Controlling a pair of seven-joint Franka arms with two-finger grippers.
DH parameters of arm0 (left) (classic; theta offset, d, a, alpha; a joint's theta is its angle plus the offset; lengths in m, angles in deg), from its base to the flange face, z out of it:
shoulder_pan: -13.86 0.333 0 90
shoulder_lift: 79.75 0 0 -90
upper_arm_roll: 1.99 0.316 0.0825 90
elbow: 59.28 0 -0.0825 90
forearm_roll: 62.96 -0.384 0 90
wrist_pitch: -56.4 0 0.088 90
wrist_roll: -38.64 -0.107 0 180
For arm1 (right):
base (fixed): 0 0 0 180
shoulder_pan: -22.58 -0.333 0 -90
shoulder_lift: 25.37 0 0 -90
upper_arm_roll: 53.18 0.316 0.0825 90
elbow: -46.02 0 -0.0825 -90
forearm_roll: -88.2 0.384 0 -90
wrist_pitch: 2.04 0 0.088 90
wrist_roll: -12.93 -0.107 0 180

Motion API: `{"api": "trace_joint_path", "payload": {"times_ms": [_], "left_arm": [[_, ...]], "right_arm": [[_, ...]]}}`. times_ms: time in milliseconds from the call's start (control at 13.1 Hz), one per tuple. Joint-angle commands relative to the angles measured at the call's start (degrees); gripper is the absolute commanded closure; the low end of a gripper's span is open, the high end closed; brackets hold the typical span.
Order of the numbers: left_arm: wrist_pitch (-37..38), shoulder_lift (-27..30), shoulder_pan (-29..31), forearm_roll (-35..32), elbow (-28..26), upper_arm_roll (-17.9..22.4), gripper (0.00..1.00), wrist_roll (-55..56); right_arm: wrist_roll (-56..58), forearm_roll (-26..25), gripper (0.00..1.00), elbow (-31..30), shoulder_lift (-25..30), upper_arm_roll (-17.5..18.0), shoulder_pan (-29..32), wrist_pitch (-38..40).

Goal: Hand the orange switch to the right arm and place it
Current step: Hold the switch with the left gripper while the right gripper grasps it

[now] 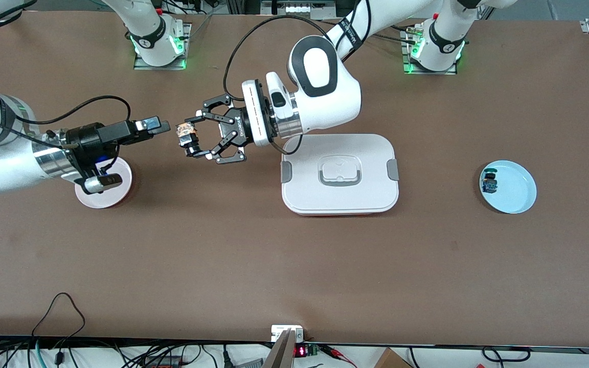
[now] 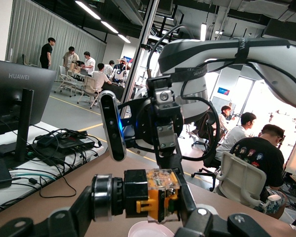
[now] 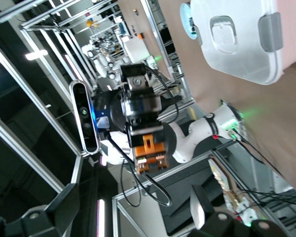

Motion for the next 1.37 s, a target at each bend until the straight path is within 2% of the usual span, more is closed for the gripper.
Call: {"api": "trace_joint_path", "payload": {"times_ms": [0,381,839,991,1144,1296], "left_arm": [[-0.4,0.2,-0.4,1.0,0.7,0.5,1.0,0.0],[-0.4,0.2,-0.4,1.0,0.7,0.5,1.0,-0.1],[-0.4,0.2,-0.6,1.0,0.7,0.5,1.0,-0.1],[-0.4,0.1,-0.6,1.1,0.7,0.5,1.0,-0.1],[-0.4,0.1,-0.6,1.1,0.7,0.5,1.0,-0.1],[-0.4,0.1,-0.6,1.1,0.7,0.5,1.0,-0.1]], "right_arm": [[1.6,4.2,0.0,0.2,-2.4,0.1,0.2,-0.8],[1.6,6.8,0.0,0.2,-3.6,0.2,-1.7,-5.1],[1.6,7.0,0.01,-0.8,-3.5,0.3,-3.6,-5.2],[1.6,7.1,0.03,-0.7,-3.5,0.3,-4.2,-5.2],[1.7,7.0,0.12,-0.8,-3.5,0.3,-4.3,-4.7],[1.9,6.7,0.13,-0.9,-3.4,0.3,-4.3,-4.2]]}}
